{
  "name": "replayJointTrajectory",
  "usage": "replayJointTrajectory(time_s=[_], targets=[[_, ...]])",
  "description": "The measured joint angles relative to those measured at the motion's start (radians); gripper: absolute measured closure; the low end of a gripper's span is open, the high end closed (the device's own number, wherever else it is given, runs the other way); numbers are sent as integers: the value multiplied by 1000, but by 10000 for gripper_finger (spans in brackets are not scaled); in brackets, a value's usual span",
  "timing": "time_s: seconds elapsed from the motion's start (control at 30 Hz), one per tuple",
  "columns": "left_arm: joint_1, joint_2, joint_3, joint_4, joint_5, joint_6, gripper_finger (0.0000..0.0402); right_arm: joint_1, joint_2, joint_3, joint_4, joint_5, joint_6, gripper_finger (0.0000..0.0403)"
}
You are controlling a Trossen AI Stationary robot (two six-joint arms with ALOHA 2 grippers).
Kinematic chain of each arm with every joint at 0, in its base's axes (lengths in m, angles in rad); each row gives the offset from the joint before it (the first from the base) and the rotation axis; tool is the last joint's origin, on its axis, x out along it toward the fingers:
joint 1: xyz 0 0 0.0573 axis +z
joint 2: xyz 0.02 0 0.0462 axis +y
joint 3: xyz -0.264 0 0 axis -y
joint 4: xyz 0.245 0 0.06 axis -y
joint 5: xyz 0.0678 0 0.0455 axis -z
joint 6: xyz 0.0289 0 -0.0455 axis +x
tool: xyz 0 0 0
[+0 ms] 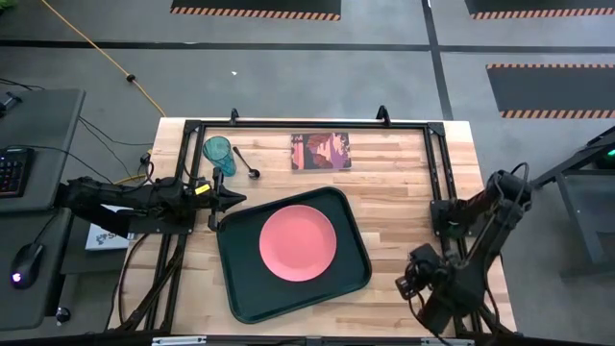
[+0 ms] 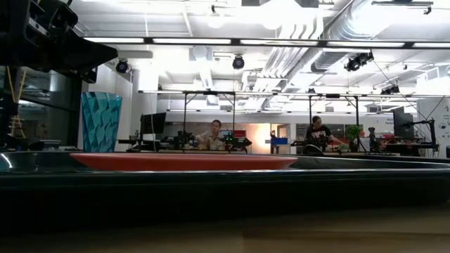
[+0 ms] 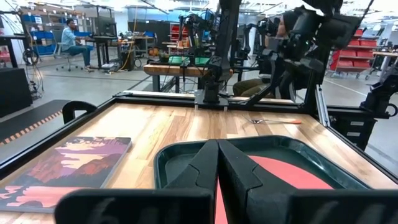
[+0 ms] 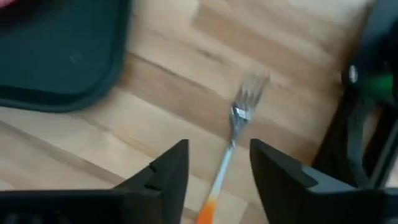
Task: Pick and place plate/cup/fork/spoon on tray
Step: Put the orange fork on the black serving tray to the right of the pink plate
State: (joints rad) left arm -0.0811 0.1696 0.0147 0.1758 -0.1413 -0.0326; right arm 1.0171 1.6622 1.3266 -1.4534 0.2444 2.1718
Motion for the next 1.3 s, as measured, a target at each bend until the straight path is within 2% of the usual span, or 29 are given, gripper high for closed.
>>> replayJointTrajectory(time_s=[0.1,0.27,0.33,0.47,0.57,0.63,0.93,1.03,1.23,1.3], targets=[[0,0,0,0,0,0,402,6,46,0,14,-40,41,213],[0,0,0,0,0,0,402,-14,108,-11,35,-121,57,208],[0,0,0,0,0,0,402,-23,112,-74,99,-188,58,208],[0,0,0,0,0,0,401,-31,97,-260,321,-246,53,208],[0,0,0,0,0,0,401,-36,77,-349,421,-194,63,208],[0,0,0,0,0,0,402,-40,77,-382,436,-203,62,208],[0,0,0,0,0,0,402,-46,72,-422,496,-196,40,212],[0,0,0,0,0,0,401,-47,73,-422,506,-200,46,240],[0,0,0,0,0,0,402,-52,74,-422,527,-181,54,375],[0,0,0,0,0,0,401,-59,74,-422,525,-183,45,392]])
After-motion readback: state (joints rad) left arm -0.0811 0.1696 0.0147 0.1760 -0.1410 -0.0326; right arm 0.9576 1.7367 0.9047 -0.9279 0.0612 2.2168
